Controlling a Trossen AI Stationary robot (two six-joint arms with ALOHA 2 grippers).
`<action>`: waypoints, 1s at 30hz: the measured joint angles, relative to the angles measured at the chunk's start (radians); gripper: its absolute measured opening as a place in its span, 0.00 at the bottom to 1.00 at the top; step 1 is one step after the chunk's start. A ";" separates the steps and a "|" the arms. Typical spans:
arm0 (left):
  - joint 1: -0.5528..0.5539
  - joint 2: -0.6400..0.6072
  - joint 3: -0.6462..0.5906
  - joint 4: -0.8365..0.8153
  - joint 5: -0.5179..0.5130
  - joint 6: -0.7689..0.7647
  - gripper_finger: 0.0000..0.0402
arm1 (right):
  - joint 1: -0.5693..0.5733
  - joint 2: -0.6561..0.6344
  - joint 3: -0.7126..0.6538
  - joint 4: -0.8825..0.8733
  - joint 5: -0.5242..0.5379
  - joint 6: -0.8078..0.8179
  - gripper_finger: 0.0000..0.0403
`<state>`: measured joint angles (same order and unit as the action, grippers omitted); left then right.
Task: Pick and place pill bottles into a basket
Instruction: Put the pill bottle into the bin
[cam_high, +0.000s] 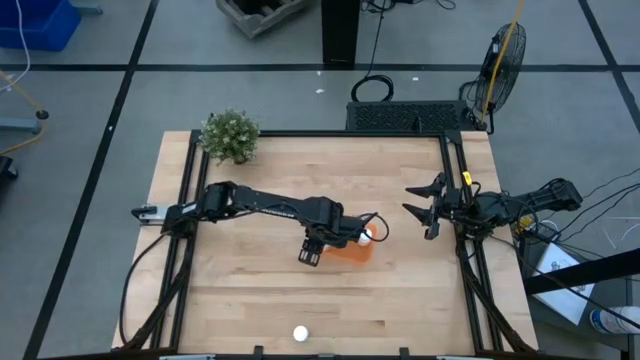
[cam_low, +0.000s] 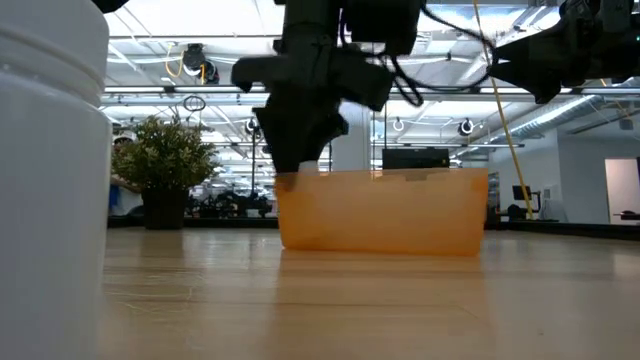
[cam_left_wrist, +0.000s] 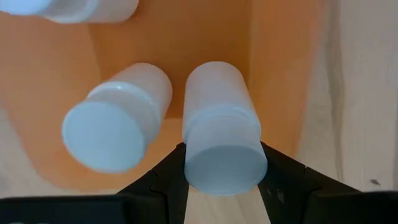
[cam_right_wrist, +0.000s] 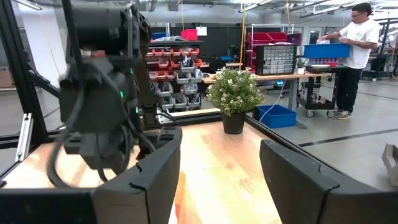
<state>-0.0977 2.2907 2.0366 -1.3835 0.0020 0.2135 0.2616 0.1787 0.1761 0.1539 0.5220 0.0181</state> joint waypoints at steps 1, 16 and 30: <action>0.000 0.001 -0.012 0.001 0.000 -0.007 0.41 | 0.000 0.000 0.000 0.000 0.000 0.000 0.53; -0.022 0.000 -0.024 -0.002 -0.001 -0.012 0.43 | 0.000 0.000 0.000 -0.001 0.000 0.001 0.53; -0.049 0.003 0.124 -0.060 -0.001 -0.080 0.97 | 0.000 0.000 0.000 -0.001 0.000 0.000 0.53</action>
<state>-0.1467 2.2936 2.1604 -1.4434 0.0007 0.1335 0.2619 0.1791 0.1761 0.1528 0.5224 0.0185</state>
